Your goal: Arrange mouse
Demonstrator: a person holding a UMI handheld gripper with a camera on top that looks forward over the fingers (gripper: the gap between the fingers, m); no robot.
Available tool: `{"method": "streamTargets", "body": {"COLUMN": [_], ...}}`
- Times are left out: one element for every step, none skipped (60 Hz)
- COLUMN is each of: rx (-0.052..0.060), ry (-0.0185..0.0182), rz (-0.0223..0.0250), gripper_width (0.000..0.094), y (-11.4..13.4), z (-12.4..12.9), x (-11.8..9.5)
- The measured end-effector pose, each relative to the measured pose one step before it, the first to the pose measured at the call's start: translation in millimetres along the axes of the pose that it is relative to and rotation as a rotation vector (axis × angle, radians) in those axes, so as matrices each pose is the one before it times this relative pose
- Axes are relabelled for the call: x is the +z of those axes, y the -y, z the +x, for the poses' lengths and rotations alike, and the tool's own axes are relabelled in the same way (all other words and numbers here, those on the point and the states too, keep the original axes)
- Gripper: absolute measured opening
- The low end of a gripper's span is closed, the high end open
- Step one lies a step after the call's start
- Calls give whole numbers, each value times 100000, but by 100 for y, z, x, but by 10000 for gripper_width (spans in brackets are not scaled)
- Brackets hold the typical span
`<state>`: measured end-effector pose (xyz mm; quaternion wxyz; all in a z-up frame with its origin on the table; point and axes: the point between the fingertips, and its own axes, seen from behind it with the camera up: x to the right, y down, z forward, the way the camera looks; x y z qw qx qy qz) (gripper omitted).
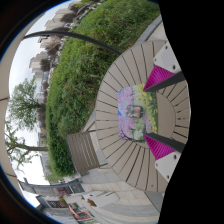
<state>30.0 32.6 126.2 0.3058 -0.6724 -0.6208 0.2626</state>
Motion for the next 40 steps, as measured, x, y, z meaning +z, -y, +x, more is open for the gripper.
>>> {"method": "streamTargets", "body": {"rx": [-119,-132,-106,-95,-185,-357,-508,-427,-255,-71,-38,-61,75,270,246,161,96,23,-93,-340,-270,-193,-160,-182,-32,167,349,478,402,335,434,264,-43,-10,-28,-111,-67,-87,-65,-44], "ry": [328,409,316,248,92,-122,-284,-371,-438,-321,-265,-235,-159,-97,-52,-60,-16,-50,-141,-260,-358,-293,-286,-169,40,272,396,246,238,55,-91,-307,-561,-341,-308,-305,-214,-122,9,90], "rz": [-129,-98,57,137,116,14,-74,60,266,459,451,304,143,12,-157,-1,-30,27,136,290,336,209,161,79,-92,-230,-330,-314,-295,-176,-137,-67,30,-142,-158,-150,-179,-173,-75,-55], "gripper_width": [841,841,841,840,840,842,843,842,842,843,843,843,842,842,842,843,842,843,843,844,843,844,844,842,844,844,844,844,845,843,843,843,844,843,843,843,843,843,843,842], "y": [-224,-182,-264,-262,-276,-299,-243,-320,-234,-211,-215,-261,-264,-282,-288,-227,-231,-251,-208,-173,-312,-137,-217,-199,-220,-254,-274,-304,-213,-163,-138,-147,-350,-104,-127,-103,-98,-79,-94,-58], "z": [-70,-128,-33,-62,-31,34,-50,57,55,29,13,-1,-2,-7,78,-47,-80,-37,-4,-8,20,73,15,-15,-45,-103,-128,-202,-65,-50,-4,43,-54,101,44,50,13,-12,-34,-66], "x": [-1472,-1245,-1407,-1342,-1279,-1221,-1289,-864,-1050,-958,-920,-871,-770,-727,-1276,-272,-523,-492,-462,-410,-816,-190,-304,-276,-240,-187,-143,-287,-66,-84,-56,-59,-239,-46,-55,-17,-33,-16,-38,-18]}}
